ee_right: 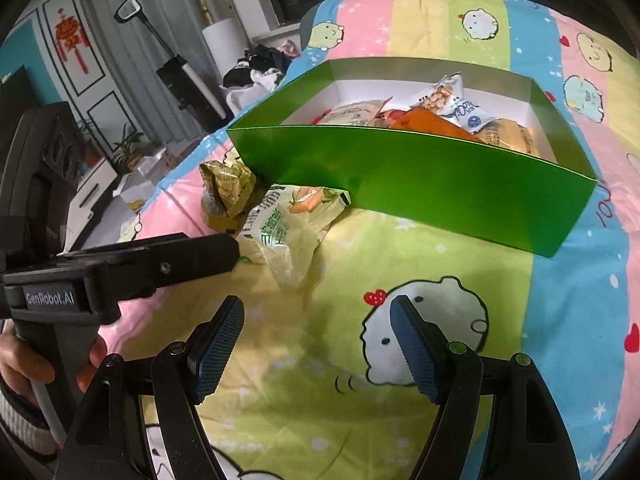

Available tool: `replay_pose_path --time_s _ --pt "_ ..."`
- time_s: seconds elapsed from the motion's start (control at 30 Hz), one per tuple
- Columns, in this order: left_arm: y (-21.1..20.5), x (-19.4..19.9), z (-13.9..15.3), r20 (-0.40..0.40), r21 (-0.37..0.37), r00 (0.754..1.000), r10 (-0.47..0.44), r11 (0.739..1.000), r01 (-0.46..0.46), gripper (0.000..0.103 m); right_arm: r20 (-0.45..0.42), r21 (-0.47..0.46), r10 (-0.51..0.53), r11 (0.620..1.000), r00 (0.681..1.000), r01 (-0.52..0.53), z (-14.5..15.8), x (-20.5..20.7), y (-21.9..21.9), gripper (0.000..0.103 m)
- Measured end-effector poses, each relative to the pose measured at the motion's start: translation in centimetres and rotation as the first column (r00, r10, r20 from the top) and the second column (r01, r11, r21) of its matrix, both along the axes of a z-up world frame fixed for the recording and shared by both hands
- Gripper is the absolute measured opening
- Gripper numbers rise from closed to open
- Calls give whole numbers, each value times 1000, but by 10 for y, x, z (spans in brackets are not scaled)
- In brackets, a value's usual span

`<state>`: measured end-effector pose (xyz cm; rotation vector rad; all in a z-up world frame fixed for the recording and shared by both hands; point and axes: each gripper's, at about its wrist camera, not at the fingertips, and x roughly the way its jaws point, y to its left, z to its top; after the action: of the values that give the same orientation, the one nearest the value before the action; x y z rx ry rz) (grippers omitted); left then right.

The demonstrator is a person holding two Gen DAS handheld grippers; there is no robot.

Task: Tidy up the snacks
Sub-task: 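Move the left gripper to the white-green carrot-print packet, then close the left gripper on the carrot-print packet and lift it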

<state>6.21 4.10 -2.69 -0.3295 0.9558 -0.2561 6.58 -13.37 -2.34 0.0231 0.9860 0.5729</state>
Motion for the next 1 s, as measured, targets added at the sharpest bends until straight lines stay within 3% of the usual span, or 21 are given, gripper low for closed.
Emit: replay_pose_path --time_s 0.27,0.57,0.8,0.9,1.0 --pt "-4 10 -5 -17 -28 1000 -21 999 20 101 -10 19 39 999 999 -39 -4 11 12 76" --pt "-10 16 -9 -24 4 999 -46 999 46 93 -30 69 81 995 996 -79 -11 23 24 76" --pt "-14 22 -12 -36 -8 997 -73 997 73 76 -43 68 100 993 994 -97 -16 29 35 76" --pt "-17 23 -12 -40 -26 995 -91 996 90 62 -44 72 110 992 993 -106 -17 30 38 76" --pt "-20 24 -12 -38 -18 995 -96 995 96 61 -52 81 120 990 991 -115 -18 32 39 65"
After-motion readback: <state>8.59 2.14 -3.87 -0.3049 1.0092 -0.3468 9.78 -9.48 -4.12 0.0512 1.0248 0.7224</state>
